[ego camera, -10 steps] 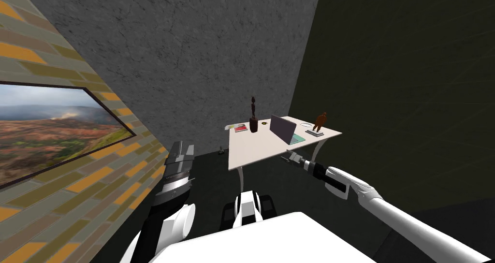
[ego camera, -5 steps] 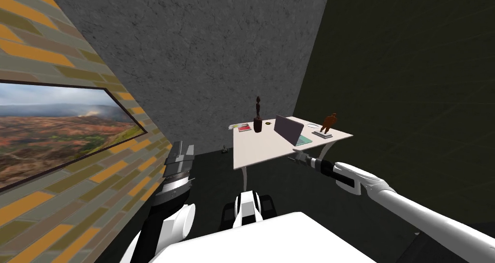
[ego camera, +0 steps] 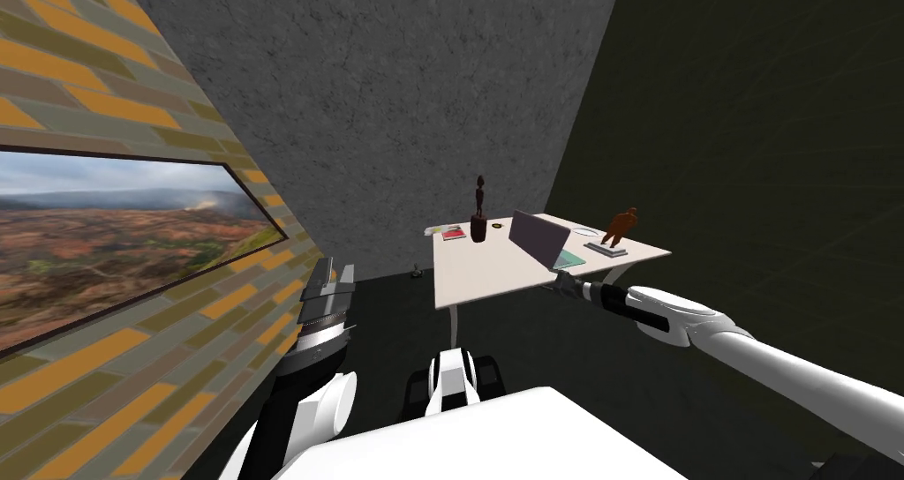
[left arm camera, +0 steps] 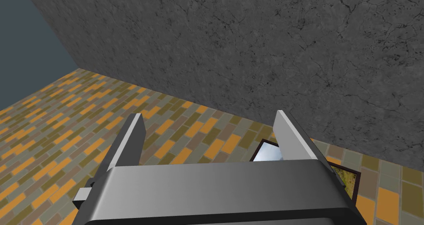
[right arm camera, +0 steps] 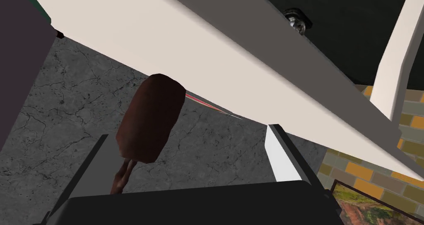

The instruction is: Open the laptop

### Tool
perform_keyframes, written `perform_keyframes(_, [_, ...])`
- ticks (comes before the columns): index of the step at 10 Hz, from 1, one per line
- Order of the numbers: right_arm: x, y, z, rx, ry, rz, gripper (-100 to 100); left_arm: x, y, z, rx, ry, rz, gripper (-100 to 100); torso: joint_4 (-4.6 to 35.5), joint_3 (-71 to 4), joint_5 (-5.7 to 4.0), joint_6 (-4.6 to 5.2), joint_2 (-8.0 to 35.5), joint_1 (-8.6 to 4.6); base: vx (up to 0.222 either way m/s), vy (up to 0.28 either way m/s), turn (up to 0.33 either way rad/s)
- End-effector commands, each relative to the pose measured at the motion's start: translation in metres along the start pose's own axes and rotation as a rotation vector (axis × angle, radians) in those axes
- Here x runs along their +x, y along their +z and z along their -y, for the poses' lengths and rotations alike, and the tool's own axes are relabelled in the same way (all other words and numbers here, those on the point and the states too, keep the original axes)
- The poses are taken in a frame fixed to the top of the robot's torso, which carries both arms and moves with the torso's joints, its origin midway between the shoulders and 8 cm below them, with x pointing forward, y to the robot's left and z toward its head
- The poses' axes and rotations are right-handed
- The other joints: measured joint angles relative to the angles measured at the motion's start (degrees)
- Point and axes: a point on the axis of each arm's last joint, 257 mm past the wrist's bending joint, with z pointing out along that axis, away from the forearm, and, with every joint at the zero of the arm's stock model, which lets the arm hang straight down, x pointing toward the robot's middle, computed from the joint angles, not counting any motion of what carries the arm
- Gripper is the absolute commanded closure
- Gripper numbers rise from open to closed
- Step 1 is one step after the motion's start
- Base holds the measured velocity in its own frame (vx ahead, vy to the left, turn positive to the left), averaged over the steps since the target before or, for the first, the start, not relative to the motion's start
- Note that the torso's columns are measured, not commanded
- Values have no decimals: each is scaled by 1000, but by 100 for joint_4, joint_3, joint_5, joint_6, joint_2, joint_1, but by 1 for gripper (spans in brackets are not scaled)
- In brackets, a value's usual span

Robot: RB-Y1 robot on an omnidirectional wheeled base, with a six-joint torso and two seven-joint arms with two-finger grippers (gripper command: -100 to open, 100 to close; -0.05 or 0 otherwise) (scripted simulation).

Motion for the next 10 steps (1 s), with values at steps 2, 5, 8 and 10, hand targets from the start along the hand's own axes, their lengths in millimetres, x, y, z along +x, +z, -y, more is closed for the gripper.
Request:
perform_keyframes(2, [26, -28, 49, 44, -116, -119, -100, 0, 0, 0, 0, 0, 0, 0, 2, 5, -4, 1, 8, -15, 11, 59, 77])
perform_keyframes(5, [34, -44, 76, 65, -180, -176, -100, 0, 0, 0, 0, 0, 0, 0, 2, 4, -4, 1, 7, -17, 9, 32, 52])
perform_keyframes(8, [42, -63, 103, 89, -238, -235, -100, 0, 0, 0, 0, 0, 0, 0, 1, 1, -2, -1, 3, -13, 9, 30, 53])
perform_keyframes(10, [47, -81, 129, 111, -293, -290, -100, 0, 0, 0, 0, 0, 0, 0, 1, 2, 0, 2, 3, -5, 19, 57, 71])
